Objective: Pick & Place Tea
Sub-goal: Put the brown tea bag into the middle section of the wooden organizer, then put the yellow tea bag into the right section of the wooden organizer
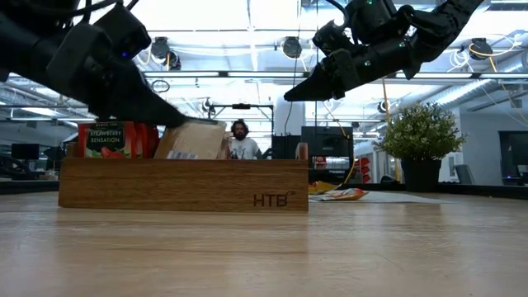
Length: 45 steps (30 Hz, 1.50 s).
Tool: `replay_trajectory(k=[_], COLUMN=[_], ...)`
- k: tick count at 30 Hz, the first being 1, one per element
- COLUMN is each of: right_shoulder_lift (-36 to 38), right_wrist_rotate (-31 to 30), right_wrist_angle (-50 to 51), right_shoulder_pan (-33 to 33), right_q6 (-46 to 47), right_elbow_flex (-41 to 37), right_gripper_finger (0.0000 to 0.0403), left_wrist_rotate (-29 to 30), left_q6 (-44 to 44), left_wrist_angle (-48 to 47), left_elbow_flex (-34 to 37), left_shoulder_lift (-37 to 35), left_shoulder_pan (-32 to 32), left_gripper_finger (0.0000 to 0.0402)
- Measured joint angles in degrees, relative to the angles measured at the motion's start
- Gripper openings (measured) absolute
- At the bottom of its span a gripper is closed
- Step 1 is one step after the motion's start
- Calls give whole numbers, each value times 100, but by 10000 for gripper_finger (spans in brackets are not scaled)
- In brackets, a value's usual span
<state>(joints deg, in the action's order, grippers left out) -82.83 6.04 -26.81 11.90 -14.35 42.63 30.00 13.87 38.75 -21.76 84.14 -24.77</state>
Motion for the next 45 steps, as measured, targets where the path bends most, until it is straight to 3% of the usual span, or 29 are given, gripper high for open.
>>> replay_trajectory(k=[7, 15, 21, 25, 29, 36, 40, 45], right_shoulder_lift=[0, 0, 0, 0, 0, 0, 0, -19], right_wrist_rotate=[-1, 0, 0, -2, -2, -467, -879, -887], right_wrist_angle=[4, 4, 4, 7, 7, 191, 129, 8], right_shoulder_pan=[0, -1, 0, 0, 11, 13, 20, 17], right_q6=[11, 11, 12, -9, -24, -456, -750, -931], right_elbow_flex=[0, 0, 0, 0, 0, 2, -88, -217], right_gripper_finger=[0, 0, 0, 0, 0, 0, 0, 0], left_wrist_rotate=[-2, -2, -7, -7, 114, 1620, 1563, 1068], left_q6=[-266, -199, -367, -623, -1127, -1064, -824, -839], left_wrist_angle=[724, 841, 1116, 991, -165, -2641, -3719, -4424], left_elbow_flex=[-7, -7, -7, -7, -9, -9, -9, -9], left_shoulder_lift=[0, -2, -128, -714, -1895, -4076, -4925, -5435], left_shoulder_pan=[-1, 0, 0, 0, -9, 213, 626, 1120], left_gripper_finger=[104, 171, 188, 189, 189, 189, 189, 189])
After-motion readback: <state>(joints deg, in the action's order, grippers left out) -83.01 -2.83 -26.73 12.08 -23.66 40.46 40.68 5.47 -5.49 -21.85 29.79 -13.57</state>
